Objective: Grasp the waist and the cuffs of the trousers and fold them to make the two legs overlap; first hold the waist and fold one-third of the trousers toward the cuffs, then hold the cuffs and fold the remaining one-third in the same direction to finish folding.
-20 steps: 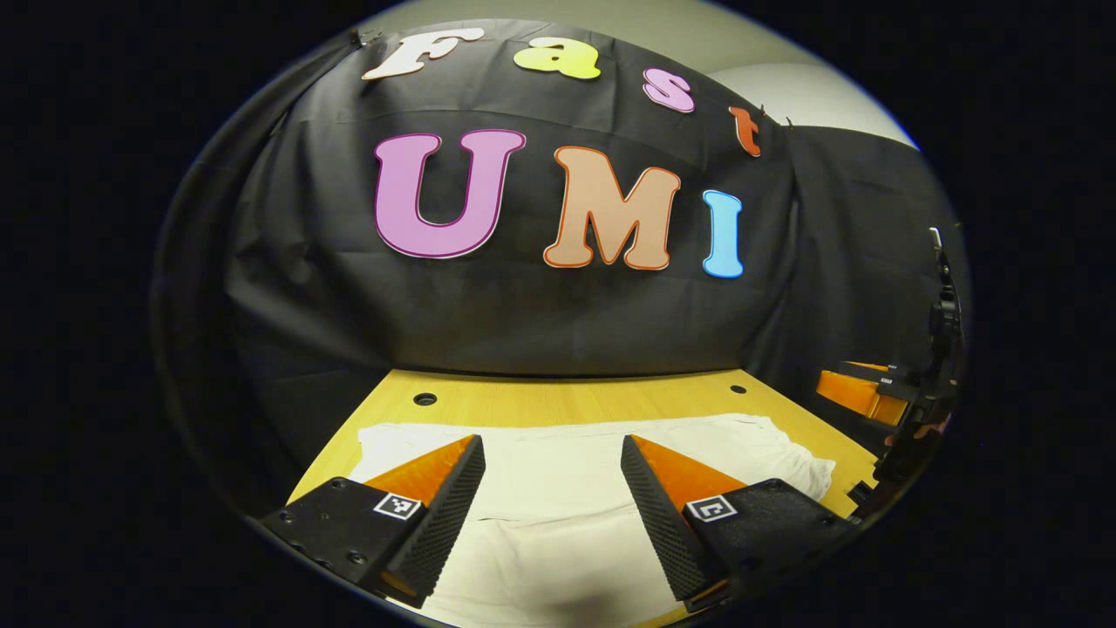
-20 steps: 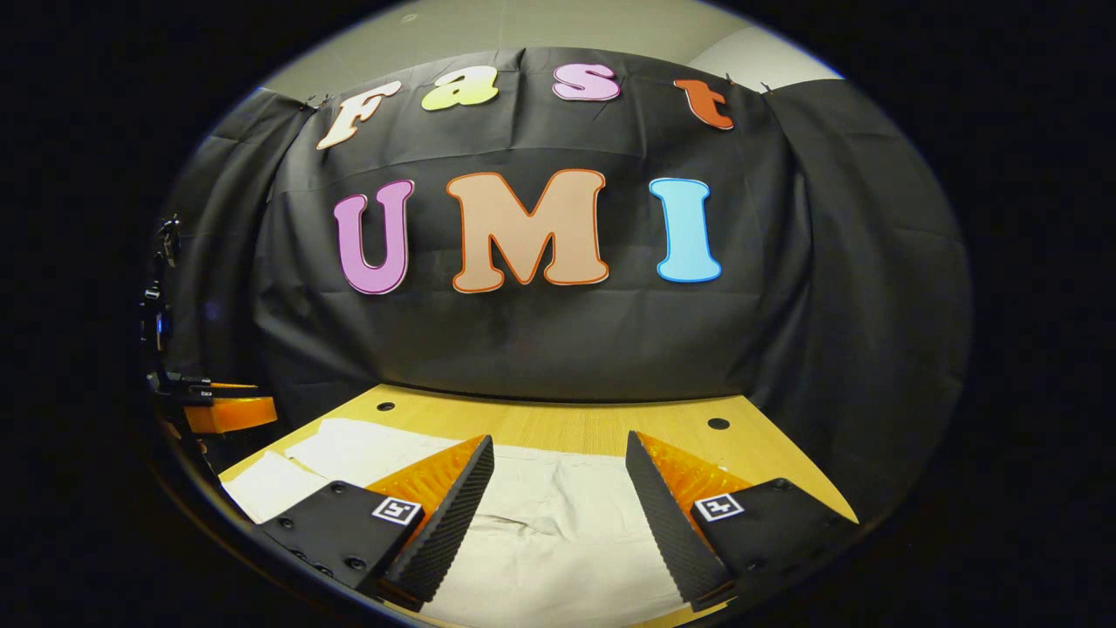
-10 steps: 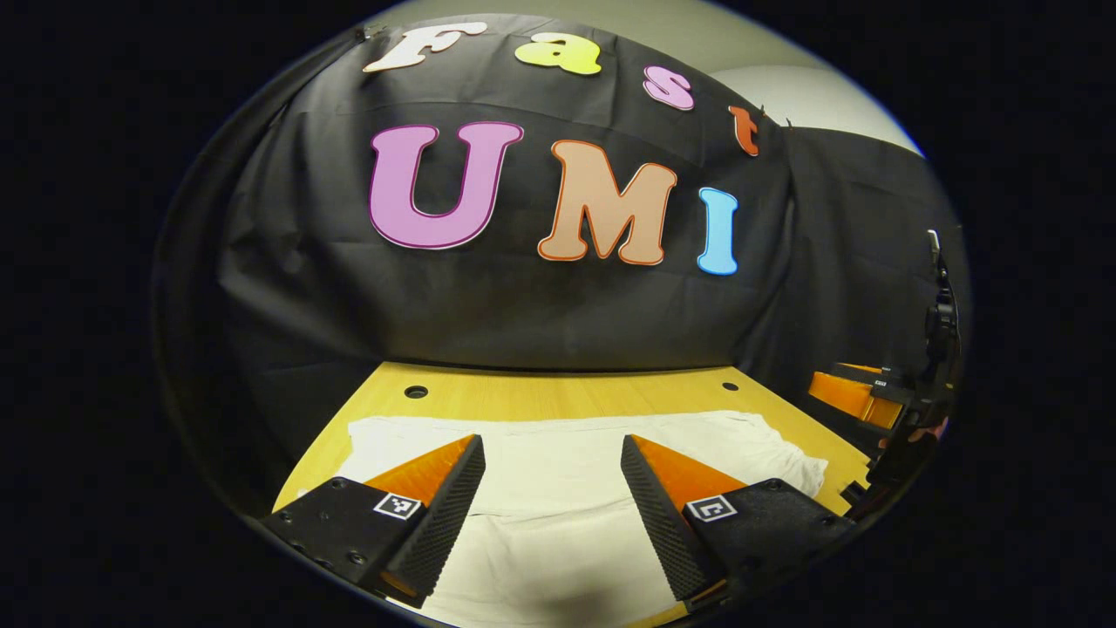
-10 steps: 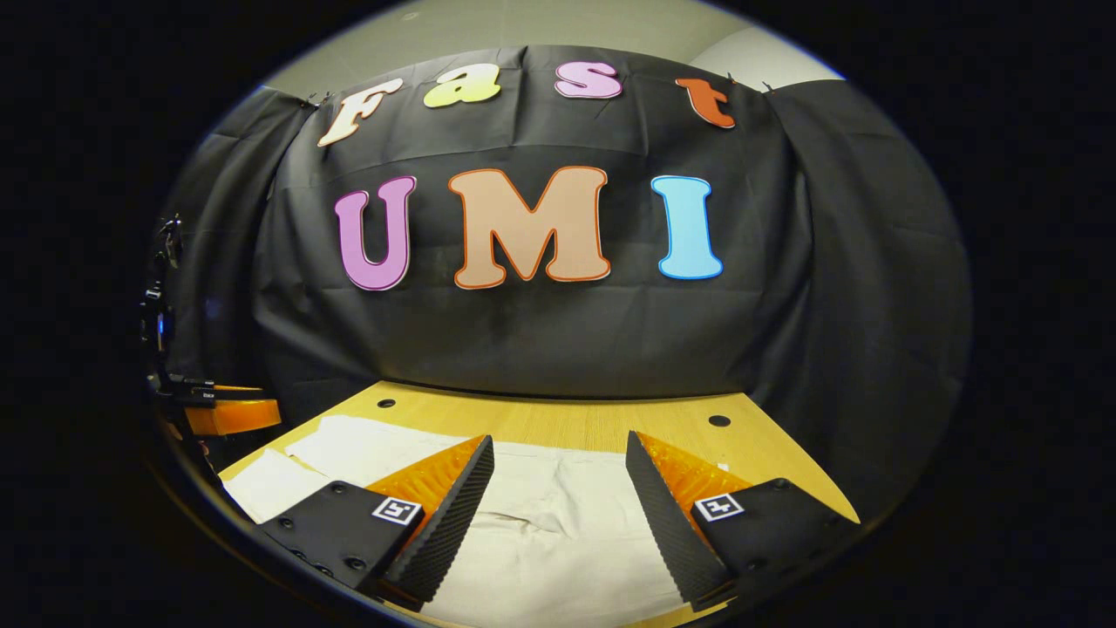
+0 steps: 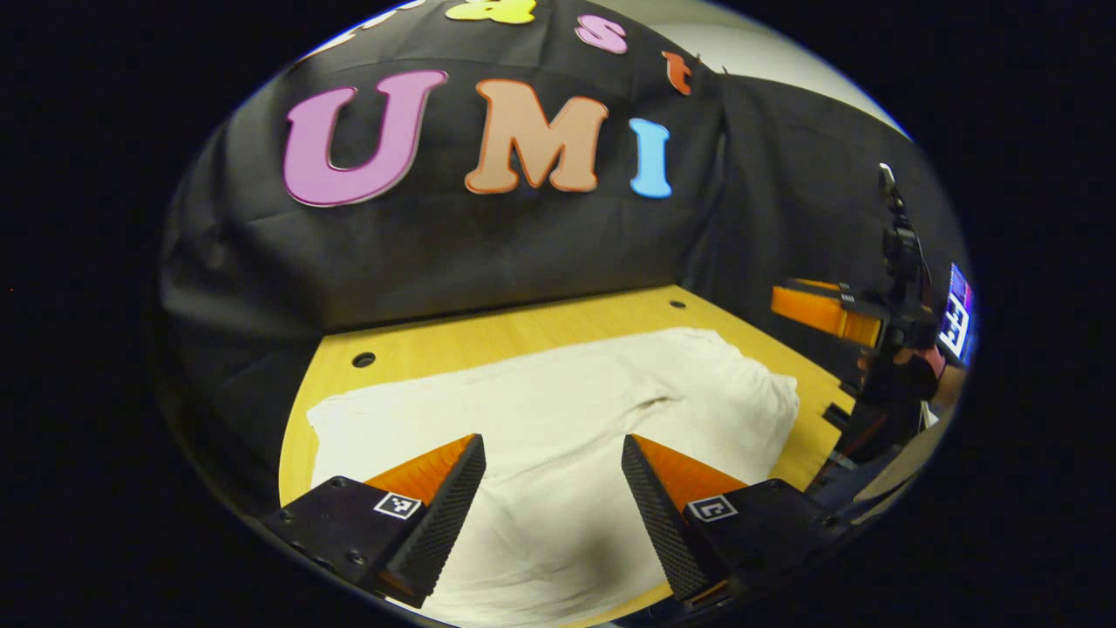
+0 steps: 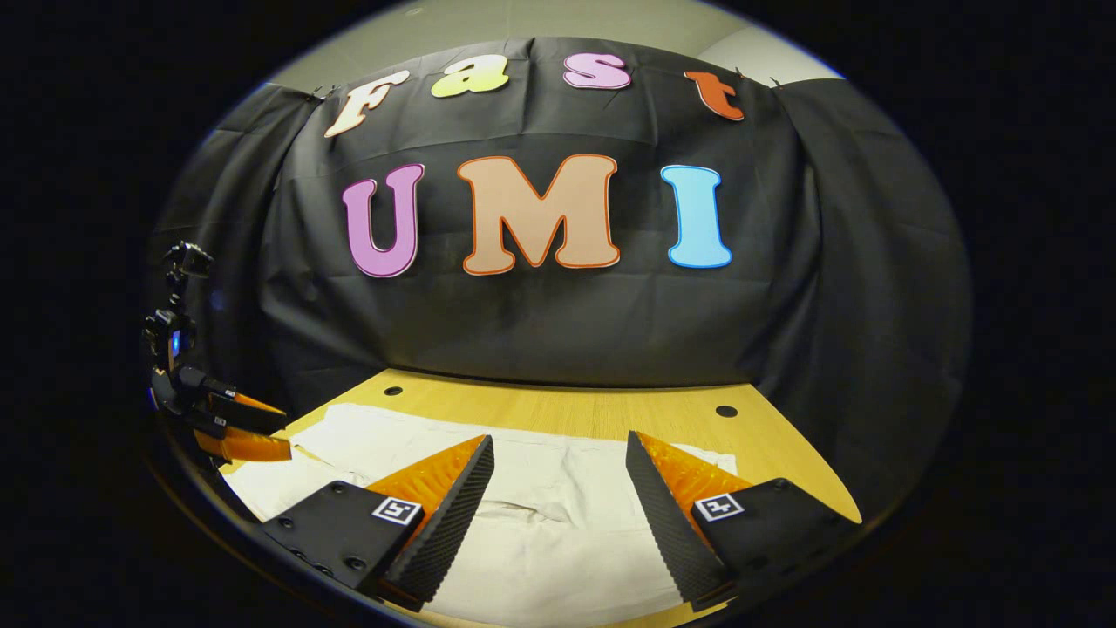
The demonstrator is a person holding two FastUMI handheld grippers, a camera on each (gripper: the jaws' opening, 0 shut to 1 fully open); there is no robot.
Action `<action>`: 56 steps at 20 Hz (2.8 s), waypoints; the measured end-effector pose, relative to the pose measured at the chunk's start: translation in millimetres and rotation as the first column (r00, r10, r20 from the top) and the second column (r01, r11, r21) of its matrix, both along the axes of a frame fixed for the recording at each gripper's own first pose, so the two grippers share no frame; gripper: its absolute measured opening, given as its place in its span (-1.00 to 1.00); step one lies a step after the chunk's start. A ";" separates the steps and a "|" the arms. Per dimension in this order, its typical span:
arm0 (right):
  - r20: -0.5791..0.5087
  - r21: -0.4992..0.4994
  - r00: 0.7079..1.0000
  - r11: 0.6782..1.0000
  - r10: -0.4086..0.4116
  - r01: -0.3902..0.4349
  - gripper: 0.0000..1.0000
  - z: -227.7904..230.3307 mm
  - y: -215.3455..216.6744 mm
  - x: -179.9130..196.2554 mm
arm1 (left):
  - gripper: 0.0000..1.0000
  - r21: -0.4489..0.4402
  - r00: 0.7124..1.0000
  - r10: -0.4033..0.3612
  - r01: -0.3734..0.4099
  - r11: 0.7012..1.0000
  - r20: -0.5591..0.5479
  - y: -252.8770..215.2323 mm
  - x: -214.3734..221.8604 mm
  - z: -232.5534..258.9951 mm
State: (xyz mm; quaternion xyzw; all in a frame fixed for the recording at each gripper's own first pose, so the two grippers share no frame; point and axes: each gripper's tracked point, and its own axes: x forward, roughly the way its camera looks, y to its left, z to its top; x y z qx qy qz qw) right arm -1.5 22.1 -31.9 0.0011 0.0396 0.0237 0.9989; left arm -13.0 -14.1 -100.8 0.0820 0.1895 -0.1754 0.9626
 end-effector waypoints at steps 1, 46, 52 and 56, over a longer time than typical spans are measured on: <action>-0.003 -0.004 1.000 1.000 0.002 -0.002 0.95 -1.2 0.9 -1.0 | 0.89 0.037 0.997 -0.047 0.049 0.998 -0.060 1.2 -8.7 -14.4; -0.195 -0.191 0.978 0.975 0.080 -0.118 0.96 -68.7 -23.7 -14.9 | -0.72 0.463 0.632 -0.022 0.591 0.660 -0.775 137.7 -114.9 -201.2; -0.415 -0.338 0.876 0.853 0.244 -0.397 0.96 -133.8 -31.9 -32.8 | -1.00 0.463 0.625 -0.020 0.598 0.654 -0.780 137.6 -114.2 -201.4; -0.610 -0.408 0.738 0.685 0.288 -0.604 0.96 -182.4 -52.6 -54.3 | -1.00 0.470 0.628 -0.011 0.594 0.653 -0.778 137.8 -114.1 -201.6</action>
